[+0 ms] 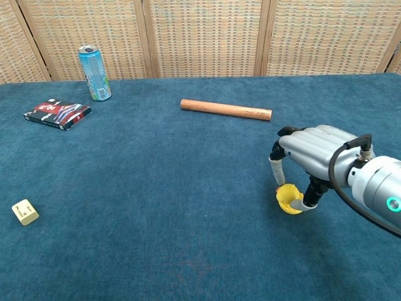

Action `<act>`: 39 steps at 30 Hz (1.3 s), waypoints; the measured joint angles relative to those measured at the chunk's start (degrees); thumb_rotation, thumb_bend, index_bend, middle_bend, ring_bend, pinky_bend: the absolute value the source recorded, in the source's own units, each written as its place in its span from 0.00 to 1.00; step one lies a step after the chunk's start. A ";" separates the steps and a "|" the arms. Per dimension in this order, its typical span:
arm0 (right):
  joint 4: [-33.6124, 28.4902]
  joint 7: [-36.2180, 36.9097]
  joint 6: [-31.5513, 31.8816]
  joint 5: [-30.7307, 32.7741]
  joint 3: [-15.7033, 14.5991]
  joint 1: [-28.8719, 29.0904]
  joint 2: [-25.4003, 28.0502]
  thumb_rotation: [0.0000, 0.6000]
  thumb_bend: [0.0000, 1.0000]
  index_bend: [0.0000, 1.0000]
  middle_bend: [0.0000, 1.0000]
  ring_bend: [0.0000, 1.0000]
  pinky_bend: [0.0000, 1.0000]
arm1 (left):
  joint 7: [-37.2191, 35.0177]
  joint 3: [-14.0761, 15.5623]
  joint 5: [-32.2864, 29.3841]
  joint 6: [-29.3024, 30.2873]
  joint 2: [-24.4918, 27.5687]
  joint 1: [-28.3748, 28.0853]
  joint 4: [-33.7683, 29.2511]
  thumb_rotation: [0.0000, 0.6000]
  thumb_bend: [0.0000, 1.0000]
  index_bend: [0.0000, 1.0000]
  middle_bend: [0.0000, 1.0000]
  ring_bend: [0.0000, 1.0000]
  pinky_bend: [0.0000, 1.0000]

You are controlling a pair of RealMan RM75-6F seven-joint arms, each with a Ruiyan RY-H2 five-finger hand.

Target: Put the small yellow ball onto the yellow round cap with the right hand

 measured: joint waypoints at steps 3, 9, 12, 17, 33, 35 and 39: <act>0.10 0.34 -0.12 -0.02 0.11 -0.29 0.20 1.00 0.21 0.53 0.25 0.00 0.13 | 0.13 0.07 0.31 0.38 0.07 0.15 -0.19 1.00 0.11 0.00 0.00 0.00 0.00; 1.49 1.89 -1.26 -0.32 0.66 -0.59 0.11 1.00 0.21 0.53 0.25 0.00 0.13 | 0.83 0.44 0.84 -0.02 -0.28 -0.04 -0.25 1.00 0.11 0.00 0.00 0.00 0.00; 2.18 2.32 -1.79 -0.36 0.80 -0.81 -0.01 1.00 0.21 0.53 0.25 0.00 0.13 | 0.63 0.33 0.60 -0.03 -0.25 -0.02 -0.16 1.00 0.11 0.00 0.00 0.00 0.00; 2.91 2.91 -2.78 -0.24 0.76 -1.12 -0.11 1.00 0.20 0.46 0.16 0.00 0.13 | 0.37 0.20 0.48 0.16 -0.15 0.06 -0.05 1.00 0.11 0.00 0.00 0.00 0.00; -1.26 2.70 -0.48 -4.33 1.51 -1.97 2.88 1.00 0.20 0.22 0.00 0.00 0.06 | -0.52 0.08 0.46 0.60 0.17 0.29 0.03 1.00 0.11 0.00 0.00 0.00 0.00; -2.85 3.37 0.77 -6.18 1.56 -2.48 4.62 1.00 0.20 0.19 0.00 0.00 0.03 | -0.68 0.06 0.41 0.60 0.23 0.31 0.02 1.00 0.11 0.00 0.00 0.00 0.00; -5.10 6.24 2.95 -9.42 1.42 -4.03 8.27 1.00 0.20 0.10 0.00 0.00 0.00 | -0.92 0.00 0.32 0.71 0.35 0.39 0.07 1.00 0.11 0.00 0.00 0.00 0.00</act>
